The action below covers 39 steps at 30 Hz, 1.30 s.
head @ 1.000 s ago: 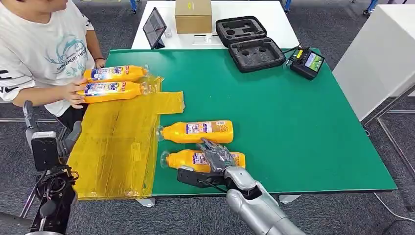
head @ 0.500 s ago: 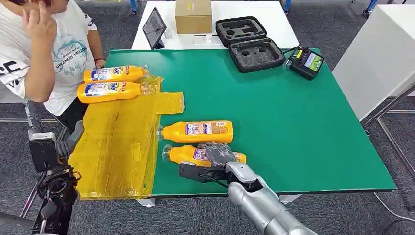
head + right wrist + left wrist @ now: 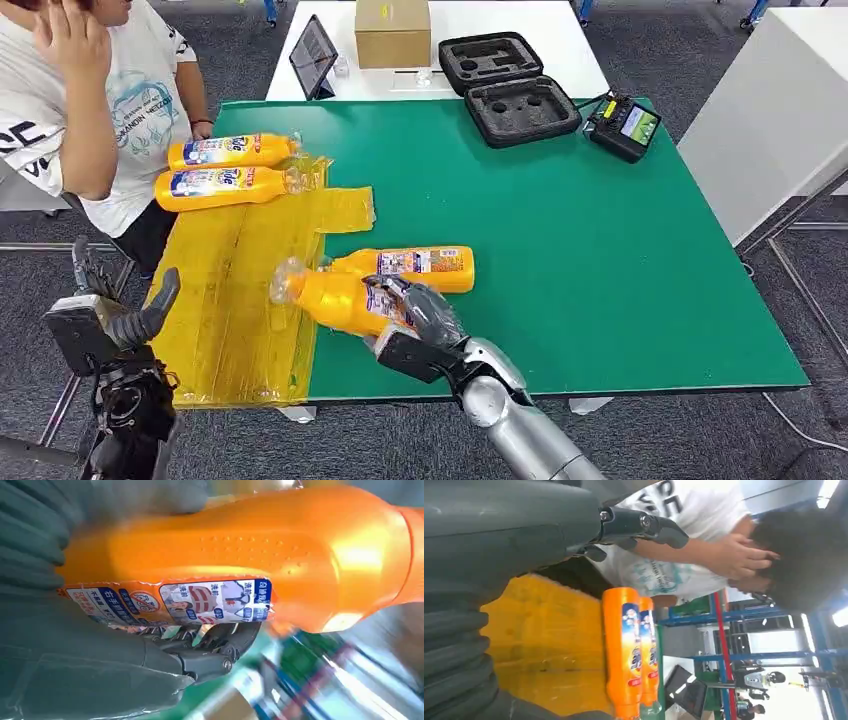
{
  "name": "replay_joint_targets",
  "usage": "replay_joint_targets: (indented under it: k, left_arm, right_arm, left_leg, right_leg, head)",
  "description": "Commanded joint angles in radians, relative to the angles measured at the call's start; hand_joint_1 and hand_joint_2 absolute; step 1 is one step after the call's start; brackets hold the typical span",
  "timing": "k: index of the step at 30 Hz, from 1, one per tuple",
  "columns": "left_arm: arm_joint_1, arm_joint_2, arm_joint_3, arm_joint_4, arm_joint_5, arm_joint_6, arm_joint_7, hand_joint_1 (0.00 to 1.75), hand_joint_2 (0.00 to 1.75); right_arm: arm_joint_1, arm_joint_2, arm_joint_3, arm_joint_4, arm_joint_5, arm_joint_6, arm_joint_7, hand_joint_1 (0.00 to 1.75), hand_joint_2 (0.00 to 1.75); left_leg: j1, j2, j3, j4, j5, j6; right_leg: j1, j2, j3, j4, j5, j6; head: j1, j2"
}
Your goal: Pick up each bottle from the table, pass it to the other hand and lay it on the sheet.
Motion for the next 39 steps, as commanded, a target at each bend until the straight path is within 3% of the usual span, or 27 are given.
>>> replay_joint_targets:
  k: [1, 6, 9, 14, 17, 20, 35, 39]
  left_arm:
    - [0.007, -0.049, 0.079, 0.064, 0.092, -0.053, 0.004, 0.00, 1.75]
    - [0.005, -0.052, 0.090, 0.076, 0.146, -0.092, 0.016, 0.00, 1.75]
    - [0.012, -0.044, 0.067, 0.091, 0.266, -0.235, 0.103, 0.00, 1.75]
    - [0.061, -0.035, -0.178, 0.009, 0.341, -0.507, 0.256, 0.00, 1.75]
    - [0.077, -0.026, -0.312, -0.038, 0.330, -0.561, 0.282, 0.00, 1.75]
    - [0.076, -0.027, -0.367, -0.062, 0.320, -0.577, 0.288, 0.00, 1.75]
    - [0.075, -0.010, -0.376, -0.065, 0.318, -0.582, 0.291, 0.00, 1.75]
    - [0.051, -0.012, -0.455, -0.080, 0.251, -0.588, 0.286, 0.00, 1.75]
  right_arm:
    - [0.060, 0.049, -0.111, -0.100, -0.141, -0.106, -0.156, 1.75, 1.75]
    - [0.064, 0.058, -0.127, -0.109, -0.176, -0.141, -0.190, 1.75, 1.75]
    - [0.057, 0.055, -0.142, -0.070, -0.238, -0.209, -0.211, 1.75, 1.75]
    - [0.026, 0.057, -0.170, 0.075, -0.277, -0.215, -0.226, 1.75, 1.75]
    - [-0.020, 0.066, -0.183, 0.212, -0.285, -0.199, -0.233, 1.75, 1.75]
    - [-0.038, 0.078, -0.185, 0.261, -0.292, -0.191, -0.234, 1.75, 1.75]
    - [-0.041, 0.082, -0.185, 0.268, -0.293, -0.193, -0.234, 1.75, 1.75]
    - [-0.067, 0.096, -0.171, 0.332, -0.276, -0.190, -0.234, 1.75, 1.75]
  left_leg:
    - [0.000, -0.002, 0.003, -0.001, -0.001, 0.000]
    - [0.001, -0.003, 0.005, 0.000, -0.003, -0.001]
    - [-0.001, -0.002, 0.001, -0.001, -0.001, 0.000]
    - [0.000, -0.004, 0.003, -0.001, -0.002, -0.001]
    - [0.000, -0.003, 0.001, -0.001, -0.001, 0.000]
    - [-0.001, -0.002, -0.001, 0.000, -0.001, 0.000]
    - [0.000, -0.002, 0.001, 0.000, -0.003, -0.001]
    - [-0.001, -0.003, 0.000, 0.000, -0.002, 0.000]
  right_leg:
    - [0.000, -0.001, 0.003, -0.001, -0.002, 0.000]
    - [0.001, -0.002, 0.006, -0.001, -0.004, -0.001]
    - [-0.001, -0.001, 0.002, -0.001, -0.002, 0.000]
    - [0.000, -0.003, 0.005, -0.002, -0.003, 0.000]
    - [0.000, -0.002, 0.003, -0.002, -0.002, 0.000]
    - [-0.001, -0.002, 0.000, -0.001, -0.001, 0.000]
    - [-0.001, 0.001, 0.002, 0.000, -0.002, 0.000]
    - [-0.001, -0.001, 0.001, 0.000, -0.002, 0.000]
  head:
    - [0.000, 0.000]
    - [0.000, 0.000]
    - [0.000, 0.000]
    - [0.000, 0.000]
    - [0.000, 0.000]
    - [0.000, 0.000]
    - [0.000, 0.000]
    - [0.000, 0.000]
